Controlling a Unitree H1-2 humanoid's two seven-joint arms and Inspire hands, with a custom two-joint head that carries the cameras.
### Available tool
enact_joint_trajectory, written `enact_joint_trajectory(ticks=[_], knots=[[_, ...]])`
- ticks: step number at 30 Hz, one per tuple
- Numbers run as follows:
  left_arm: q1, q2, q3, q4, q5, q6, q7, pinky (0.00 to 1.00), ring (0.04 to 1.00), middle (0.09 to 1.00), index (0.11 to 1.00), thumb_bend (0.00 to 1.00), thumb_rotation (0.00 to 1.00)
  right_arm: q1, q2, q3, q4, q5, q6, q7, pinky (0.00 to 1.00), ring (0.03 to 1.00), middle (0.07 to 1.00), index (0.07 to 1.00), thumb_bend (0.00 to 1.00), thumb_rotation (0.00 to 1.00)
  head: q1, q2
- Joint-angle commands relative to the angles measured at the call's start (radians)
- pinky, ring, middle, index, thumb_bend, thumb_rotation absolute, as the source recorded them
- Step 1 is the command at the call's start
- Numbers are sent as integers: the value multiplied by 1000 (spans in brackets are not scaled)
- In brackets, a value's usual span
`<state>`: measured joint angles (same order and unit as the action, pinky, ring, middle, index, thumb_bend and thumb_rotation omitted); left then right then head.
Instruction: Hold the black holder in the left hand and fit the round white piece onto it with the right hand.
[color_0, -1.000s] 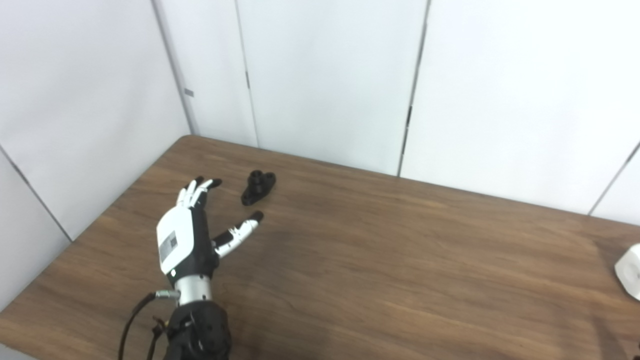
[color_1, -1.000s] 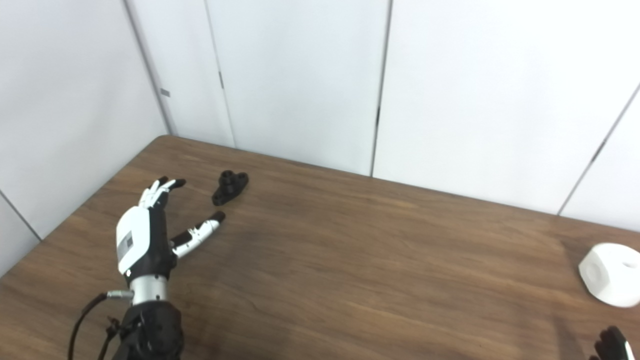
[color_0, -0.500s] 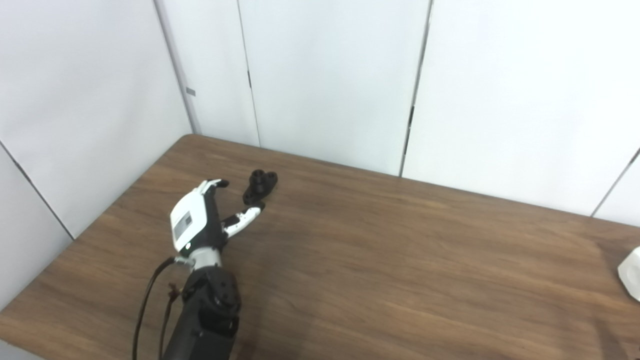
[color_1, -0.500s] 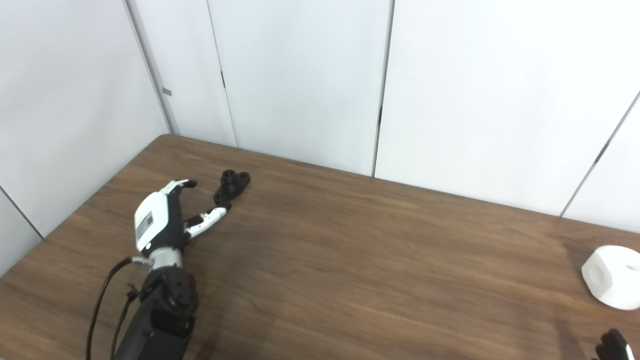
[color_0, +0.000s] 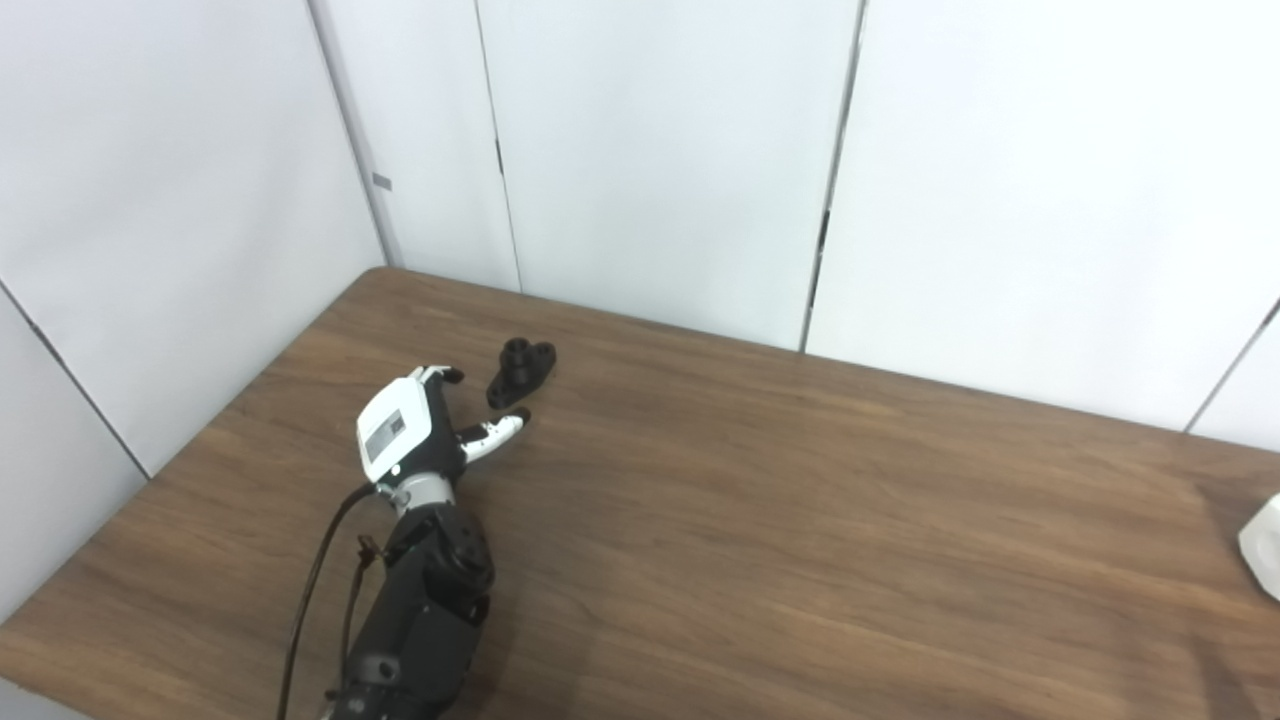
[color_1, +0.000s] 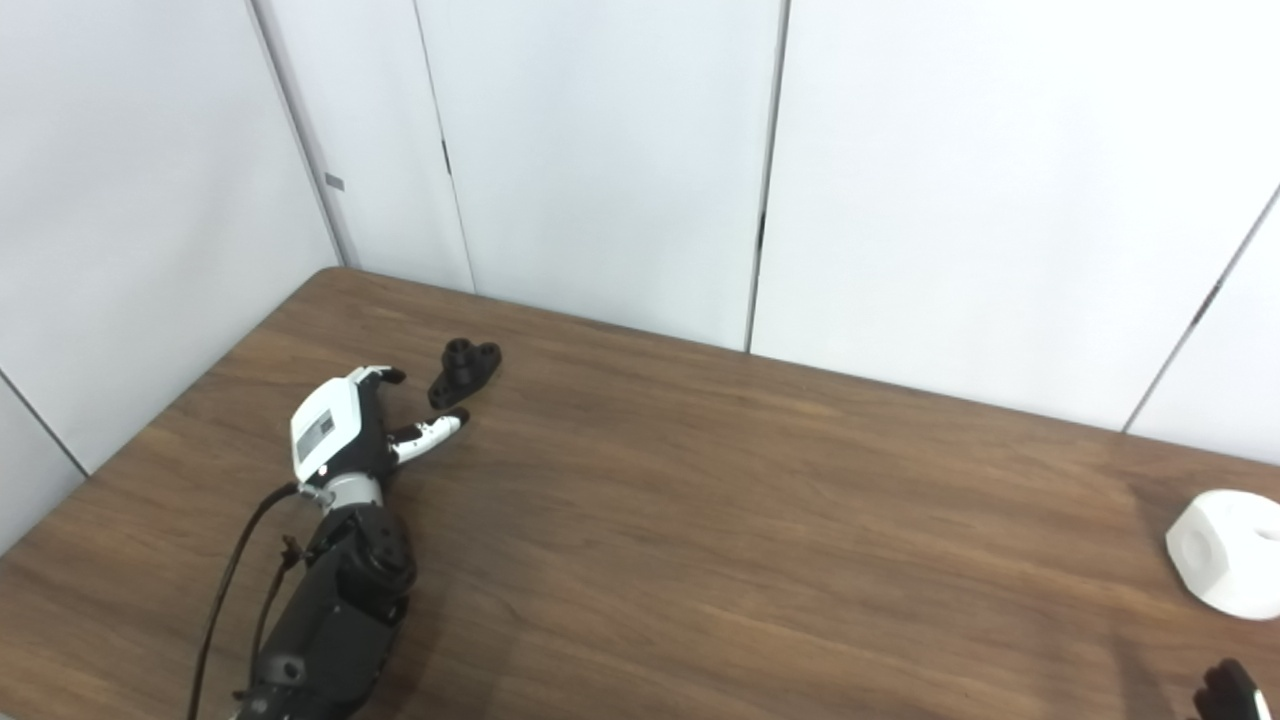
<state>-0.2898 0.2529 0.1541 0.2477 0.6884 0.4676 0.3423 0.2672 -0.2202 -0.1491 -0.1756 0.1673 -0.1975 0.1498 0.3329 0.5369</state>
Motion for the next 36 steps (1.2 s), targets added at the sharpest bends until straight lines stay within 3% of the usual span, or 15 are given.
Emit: enact_joint_trajectory(ticks=[1, 4, 19, 36], knots=[[-52, 25, 4, -4, 6, 2, 15, 945, 935, 900, 764, 869, 474, 54, 18, 7, 50, 7, 0, 1, 1000, 1000, 994, 997, 535, 1000, 0, 0], [-64, 28, 0, 16, 3, 1, 22, 946, 935, 899, 759, 900, 494, 55, 19, 9, 49, 2, 3, -2, 1000, 1000, 992, 995, 547, 1000, -2, -2], [-130, 60, -27, 111, -97, -16, 18, 907, 919, 871, 724, 814, 340, 63, 30, 13, 32, -18, 11, -11, 1000, 1000, 980, 982, 542, 1000, -17, 1], [-159, 77, -83, 168, -134, -39, 42, 841, 894, 847, 652, 800, 326, 63, 36, 13, 25, -17, 28, -13, 1000, 995, 979, 978, 525, 1000, -28, 4]])
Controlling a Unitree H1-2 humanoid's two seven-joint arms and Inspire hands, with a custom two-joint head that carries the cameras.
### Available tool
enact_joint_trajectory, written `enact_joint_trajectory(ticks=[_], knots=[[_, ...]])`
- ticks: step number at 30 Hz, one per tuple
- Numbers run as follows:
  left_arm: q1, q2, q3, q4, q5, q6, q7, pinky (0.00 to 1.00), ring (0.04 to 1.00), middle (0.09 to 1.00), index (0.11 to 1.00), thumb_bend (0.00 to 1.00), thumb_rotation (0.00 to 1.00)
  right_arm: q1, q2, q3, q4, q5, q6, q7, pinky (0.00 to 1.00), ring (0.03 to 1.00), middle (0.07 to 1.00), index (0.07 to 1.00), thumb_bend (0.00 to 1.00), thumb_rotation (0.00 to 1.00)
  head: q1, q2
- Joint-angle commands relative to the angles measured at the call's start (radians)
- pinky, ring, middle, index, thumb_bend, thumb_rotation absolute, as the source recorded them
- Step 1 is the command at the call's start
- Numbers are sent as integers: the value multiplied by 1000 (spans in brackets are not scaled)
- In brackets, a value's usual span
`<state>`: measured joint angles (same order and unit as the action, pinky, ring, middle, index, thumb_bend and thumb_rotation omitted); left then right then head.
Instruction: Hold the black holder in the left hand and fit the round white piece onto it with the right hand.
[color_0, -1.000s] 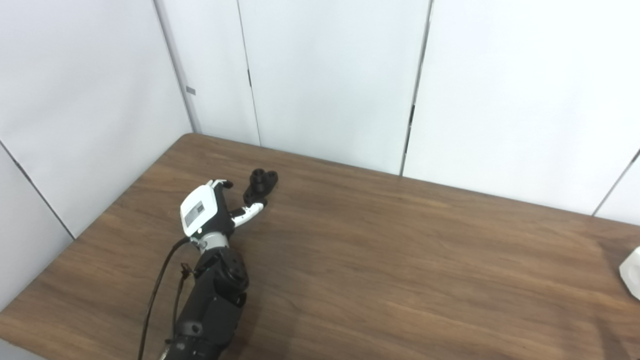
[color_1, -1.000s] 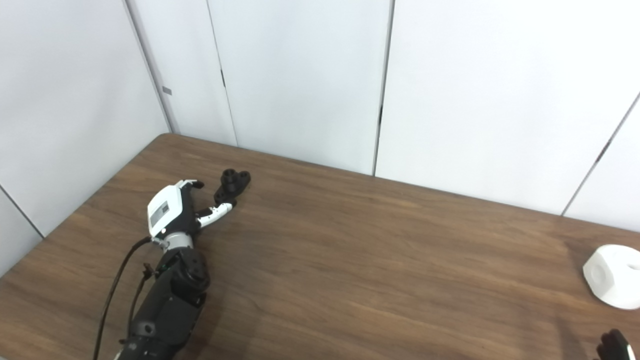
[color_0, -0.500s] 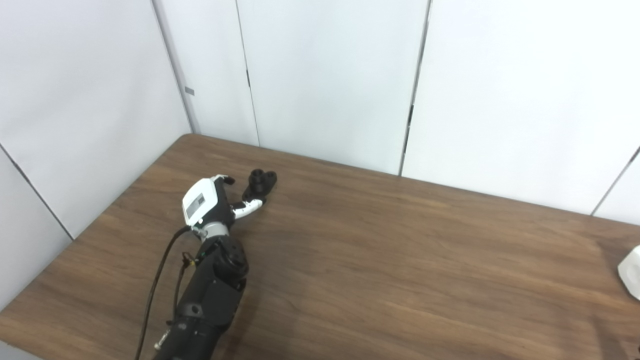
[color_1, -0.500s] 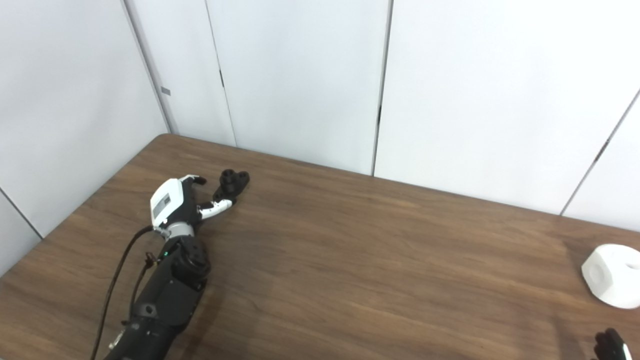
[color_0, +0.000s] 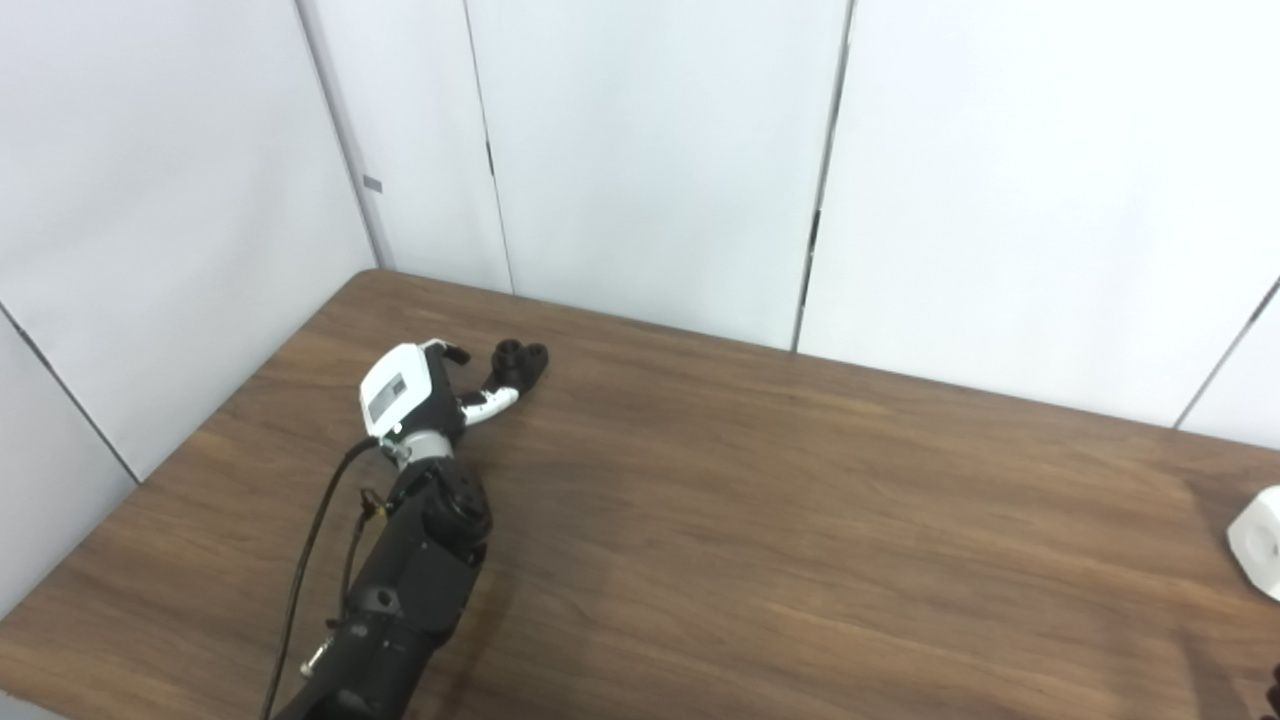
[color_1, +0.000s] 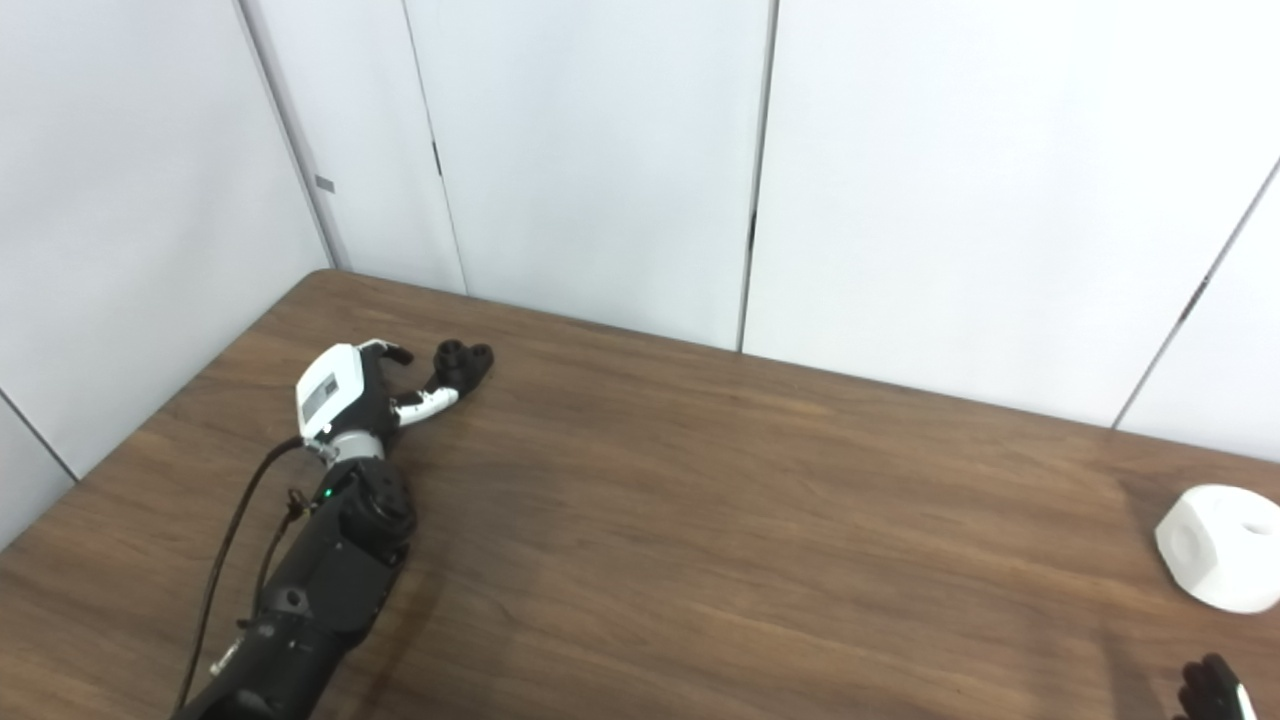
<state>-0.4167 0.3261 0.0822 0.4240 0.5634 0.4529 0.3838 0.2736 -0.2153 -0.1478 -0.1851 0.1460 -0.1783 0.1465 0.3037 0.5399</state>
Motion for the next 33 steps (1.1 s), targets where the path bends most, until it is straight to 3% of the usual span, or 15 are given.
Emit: enact_joint_trajectory(ticks=[1, 6, 16, 33], knots=[[-33, 3, -15, -9, -9, -22, 3, 834, 892, 845, 649, 801, 326, 57, 31, 11, 34, 6, 8, -9, 1000, 995, 977, 977, 522, 1000, 1, 1], [-36, 13, -39, 5, -2, -11, 7, 804, 868, 820, 633, 808, 326, 57, 37, 10, 34, 6, 8, -11, 1000, 991, 976, 975, 540, 1000, 1, 3], [-38, 28, -52, 14, 18, 16, -51, 846, 886, 834, 634, 802, 322, 52, 42, 12, 37, 6, 2, -11, 1000, 986, 977, 978, 523, 1000, 1, 4], [-53, 20, -40, 64, 199, 17, -108, 925, 914, 852, 630, 833, 335, 49, 43, 13, 40, 13, 4, -8, 1000, 997, 988, 994, 476, 1000, 6, 8]])
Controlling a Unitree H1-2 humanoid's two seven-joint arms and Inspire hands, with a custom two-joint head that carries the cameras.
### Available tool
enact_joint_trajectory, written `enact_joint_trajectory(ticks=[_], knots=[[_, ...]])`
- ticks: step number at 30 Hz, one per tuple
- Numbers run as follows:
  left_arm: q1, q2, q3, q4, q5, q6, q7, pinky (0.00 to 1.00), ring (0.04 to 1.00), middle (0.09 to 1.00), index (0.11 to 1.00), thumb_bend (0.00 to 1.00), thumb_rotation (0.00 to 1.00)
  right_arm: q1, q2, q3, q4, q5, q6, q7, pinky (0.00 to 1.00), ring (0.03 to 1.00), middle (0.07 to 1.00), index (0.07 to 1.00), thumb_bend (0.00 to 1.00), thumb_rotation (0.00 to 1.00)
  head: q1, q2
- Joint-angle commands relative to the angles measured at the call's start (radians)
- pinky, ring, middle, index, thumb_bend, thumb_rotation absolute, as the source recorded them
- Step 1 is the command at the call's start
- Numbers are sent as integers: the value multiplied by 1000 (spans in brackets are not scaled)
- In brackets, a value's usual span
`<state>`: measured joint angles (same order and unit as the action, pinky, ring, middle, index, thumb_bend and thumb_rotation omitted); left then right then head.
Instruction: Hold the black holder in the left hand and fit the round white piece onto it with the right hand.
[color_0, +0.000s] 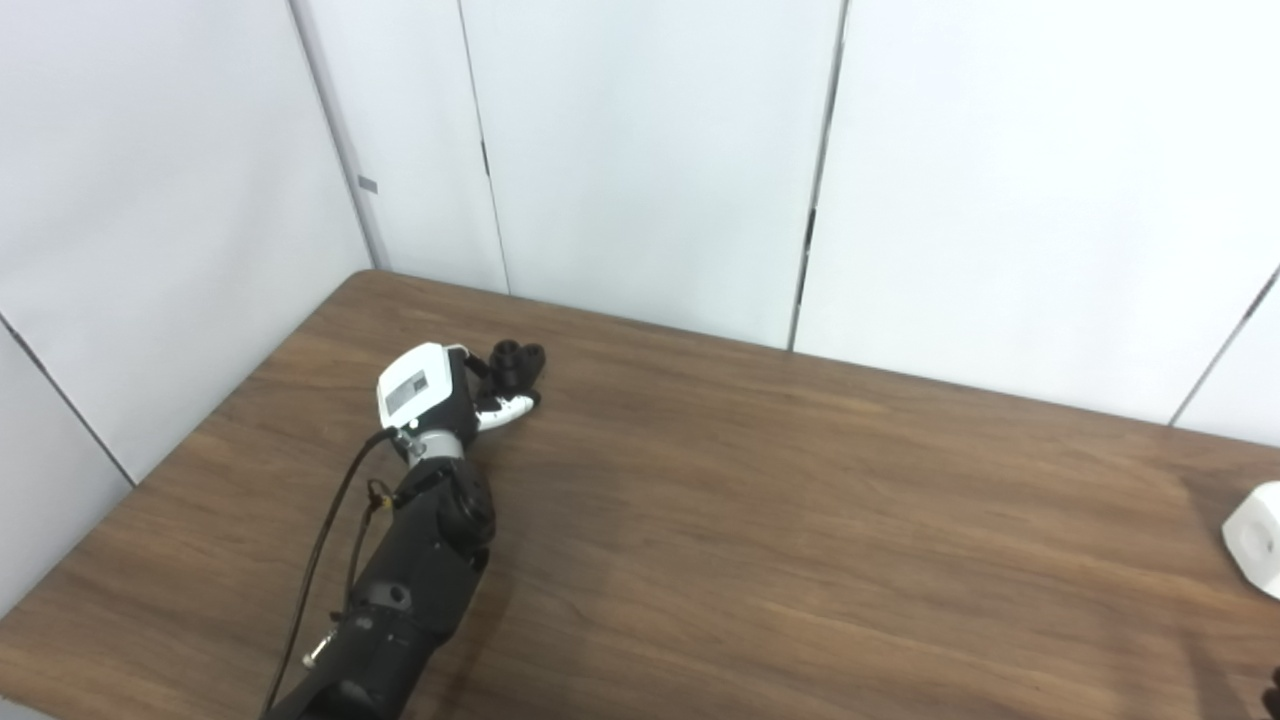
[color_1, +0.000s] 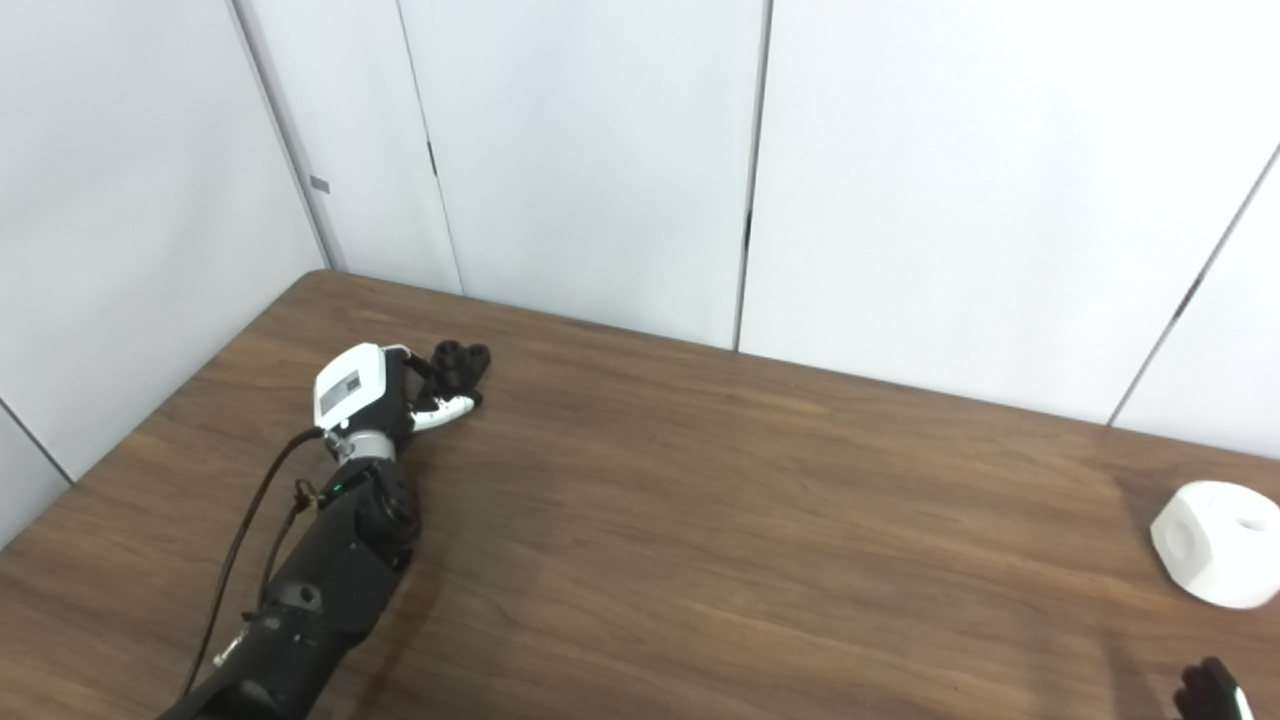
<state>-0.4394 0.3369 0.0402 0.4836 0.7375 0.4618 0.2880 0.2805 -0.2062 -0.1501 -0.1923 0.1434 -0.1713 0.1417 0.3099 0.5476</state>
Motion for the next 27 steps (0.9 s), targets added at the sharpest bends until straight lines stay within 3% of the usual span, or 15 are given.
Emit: enact_joint_trajectory(ticks=[1, 11, 12, 15, 27], knots=[[-30, 8, 3, 5, 28, 8, -11, 926, 914, 852, 624, 832, 328, 42, 33, 15, 47, 11, -2, -5, 1000, 997, 987, 992, 478, 1000, 0, 0], [-29, -2, 4, 10, 52, 8, 10, 911, 890, 823, 551, 815, 266, 43, 27, 14, 45, 15, -4, 0, 1000, 997, 987, 994, 493, 1000, 2, 5], [-27, -3, 5, 6, 44, 7, 14, 916, 888, 815, 514, 643, 154, 43, 27, 15, 44, 16, -2, 0, 1000, 995, 987, 995, 492, 1000, 2, 5], [-20, -2, -3, -2, 21, 4, 40, 909, 876, 795, 488, 536, 76, 43, 27, 15, 43, 17, -2, 2, 1000, 999, 988, 996, 487, 1000, 2, 5], [-8, 12, -38, -8, -52, -4, 81, 878, 855, 778, 484, 519, 49, 39, 21, 13, 49, 14, -5, 2, 1000, 991, 981, 993, 483, 1000, -1, 9]])
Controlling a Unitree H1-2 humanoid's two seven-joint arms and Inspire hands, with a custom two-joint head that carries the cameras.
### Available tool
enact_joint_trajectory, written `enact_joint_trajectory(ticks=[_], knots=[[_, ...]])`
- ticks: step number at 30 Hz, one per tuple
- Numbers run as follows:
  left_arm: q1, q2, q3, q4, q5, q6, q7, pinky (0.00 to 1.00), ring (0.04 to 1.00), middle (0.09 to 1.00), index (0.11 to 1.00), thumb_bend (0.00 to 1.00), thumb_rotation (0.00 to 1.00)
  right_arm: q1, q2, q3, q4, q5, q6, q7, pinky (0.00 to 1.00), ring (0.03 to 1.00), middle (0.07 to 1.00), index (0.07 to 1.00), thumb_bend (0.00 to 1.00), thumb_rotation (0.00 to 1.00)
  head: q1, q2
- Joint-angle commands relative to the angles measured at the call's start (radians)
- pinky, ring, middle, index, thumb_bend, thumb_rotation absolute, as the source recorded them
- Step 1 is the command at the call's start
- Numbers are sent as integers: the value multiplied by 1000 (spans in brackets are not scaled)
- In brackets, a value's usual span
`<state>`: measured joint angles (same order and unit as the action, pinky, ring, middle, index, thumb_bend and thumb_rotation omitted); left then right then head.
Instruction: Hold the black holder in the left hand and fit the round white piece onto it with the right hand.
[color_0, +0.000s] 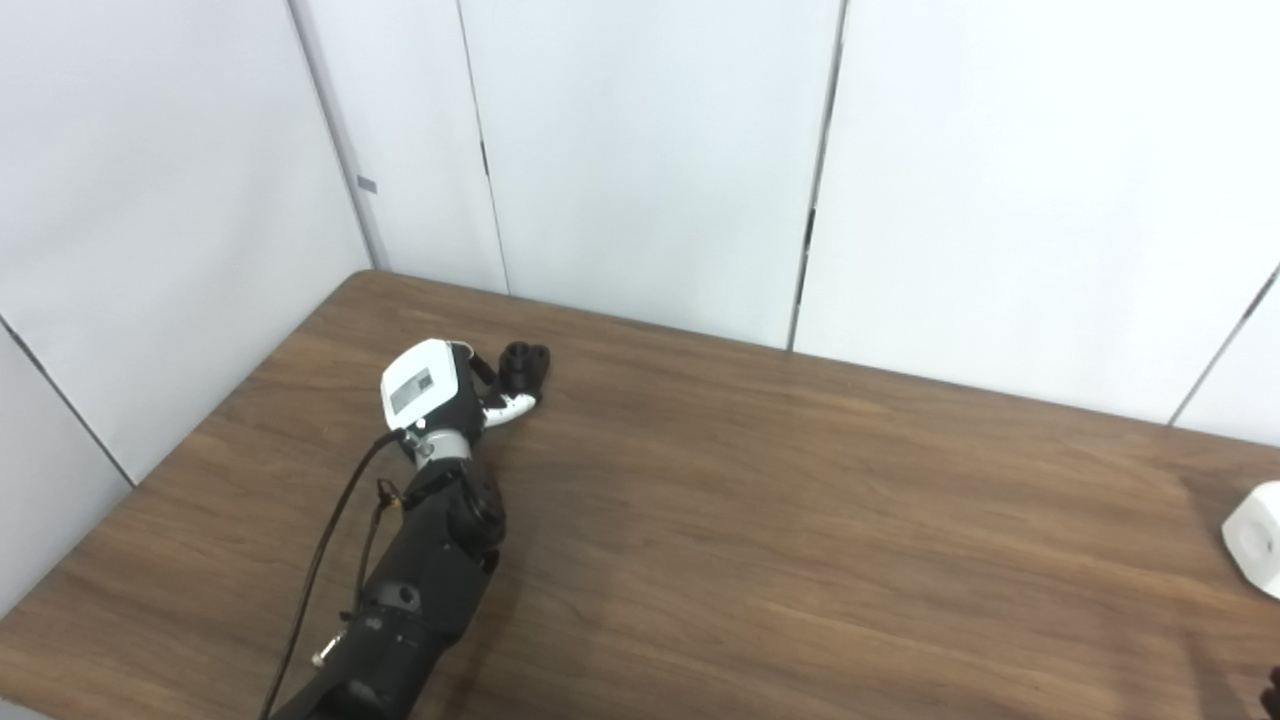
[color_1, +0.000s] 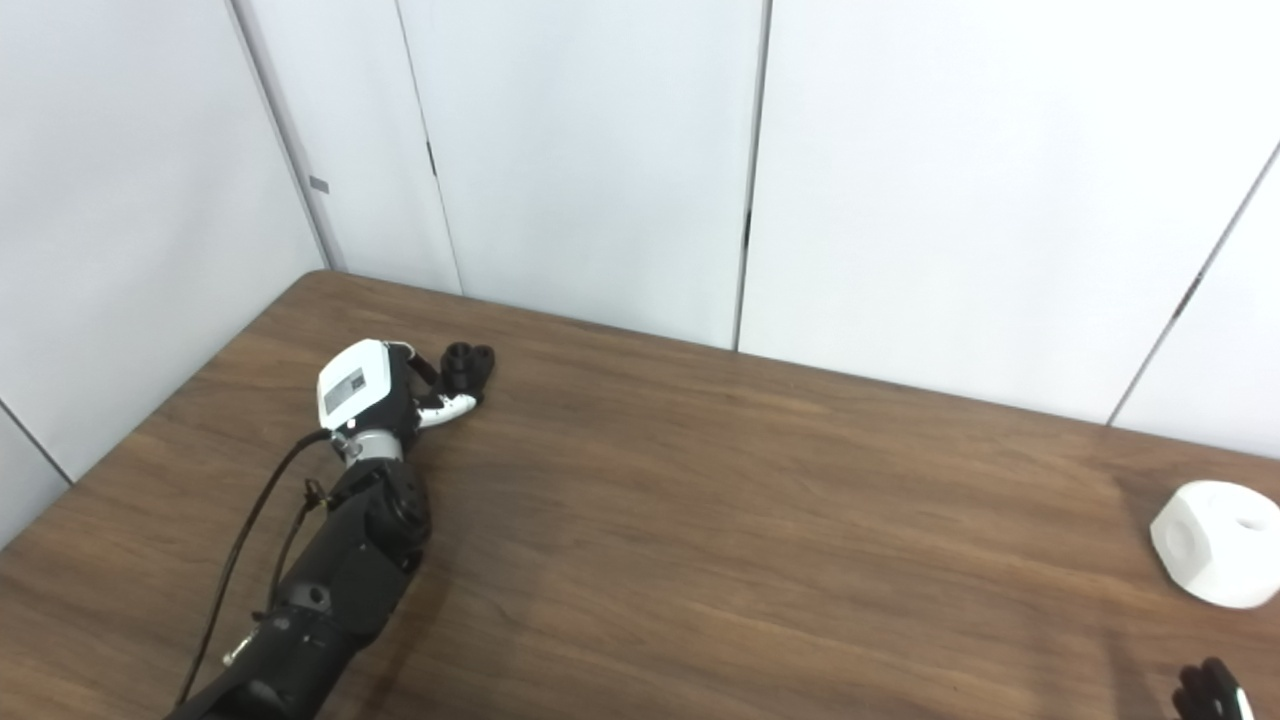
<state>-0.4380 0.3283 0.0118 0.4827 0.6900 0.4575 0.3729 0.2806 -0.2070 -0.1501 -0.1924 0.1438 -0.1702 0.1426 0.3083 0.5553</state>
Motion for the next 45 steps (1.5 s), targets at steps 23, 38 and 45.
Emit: enact_joint_trajectory(ticks=[23, 38, 45], knots=[[205, -27, -1, -406, -76, 10, -235, 798, 841, 760, 487, 515, 47, 25, 39, 21, 38, -13, -4, -15, 1000, 957, 947, 965, 521, 1000, -71, 43], [418, -105, -113, -769, -23, 12, -477, 770, 869, 796, 489, 509, 49, 23, 62, 36, -2, -75, 3, -34, 980, 932, 934, 956, 451, 1000, -161, 112], [488, -97, -185, -825, -51, -31, -520, 790, 867, 807, 489, 509, 47, 36, 67, 53, -46, -133, 19, -44, 997, 936, 929, 950, 473, 1000, -227, 150]])
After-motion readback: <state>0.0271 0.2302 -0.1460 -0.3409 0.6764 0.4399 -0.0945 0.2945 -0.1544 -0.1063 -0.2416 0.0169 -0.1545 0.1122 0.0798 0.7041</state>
